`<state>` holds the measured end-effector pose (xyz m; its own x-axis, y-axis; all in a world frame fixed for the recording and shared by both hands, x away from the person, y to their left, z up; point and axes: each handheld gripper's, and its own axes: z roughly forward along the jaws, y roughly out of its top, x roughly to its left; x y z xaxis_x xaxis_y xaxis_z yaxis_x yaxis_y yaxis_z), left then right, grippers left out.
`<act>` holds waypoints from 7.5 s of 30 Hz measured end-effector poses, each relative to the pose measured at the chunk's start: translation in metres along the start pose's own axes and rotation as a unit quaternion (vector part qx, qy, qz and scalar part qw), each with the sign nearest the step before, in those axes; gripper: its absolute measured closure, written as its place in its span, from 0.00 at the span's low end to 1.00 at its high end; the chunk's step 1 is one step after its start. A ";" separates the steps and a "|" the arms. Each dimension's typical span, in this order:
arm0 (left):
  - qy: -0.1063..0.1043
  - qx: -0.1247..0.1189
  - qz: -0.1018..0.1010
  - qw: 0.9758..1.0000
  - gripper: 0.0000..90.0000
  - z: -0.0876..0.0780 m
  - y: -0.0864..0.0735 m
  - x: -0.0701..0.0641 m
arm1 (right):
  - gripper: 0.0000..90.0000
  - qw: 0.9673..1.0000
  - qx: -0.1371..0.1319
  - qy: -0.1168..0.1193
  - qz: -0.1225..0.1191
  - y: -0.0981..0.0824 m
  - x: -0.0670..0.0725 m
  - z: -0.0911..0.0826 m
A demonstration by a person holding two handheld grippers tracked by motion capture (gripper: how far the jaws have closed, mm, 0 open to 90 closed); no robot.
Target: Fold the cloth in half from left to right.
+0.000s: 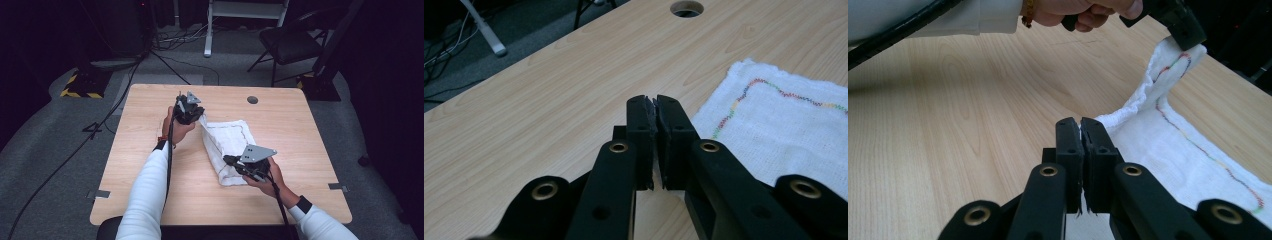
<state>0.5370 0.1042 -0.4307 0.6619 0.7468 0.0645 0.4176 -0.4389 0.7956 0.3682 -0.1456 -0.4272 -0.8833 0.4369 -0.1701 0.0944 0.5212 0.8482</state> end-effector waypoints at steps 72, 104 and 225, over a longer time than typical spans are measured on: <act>-0.036 0.047 0.072 0.996 0.88 0.118 0.050 -0.103 | 0.94 0.986 0.142 -0.057 0.065 -0.096 -0.033 -0.061; -0.141 0.072 0.118 0.980 0.24 -0.015 -0.047 -0.147 | 0.50 0.978 0.132 -0.107 0.119 -0.113 -0.071 -0.064; -0.070 0.078 0.004 0.995 0.90 0.079 -0.003 -0.033 | 0.93 0.972 0.125 -0.094 0.174 -0.040 -0.178 0.085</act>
<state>0.5627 0.0413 -0.4829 0.7414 0.6707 -0.0227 0.4959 -0.5246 0.6920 0.5602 -0.1819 -0.4729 -0.6804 0.7329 -0.0033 0.5022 0.4695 0.7262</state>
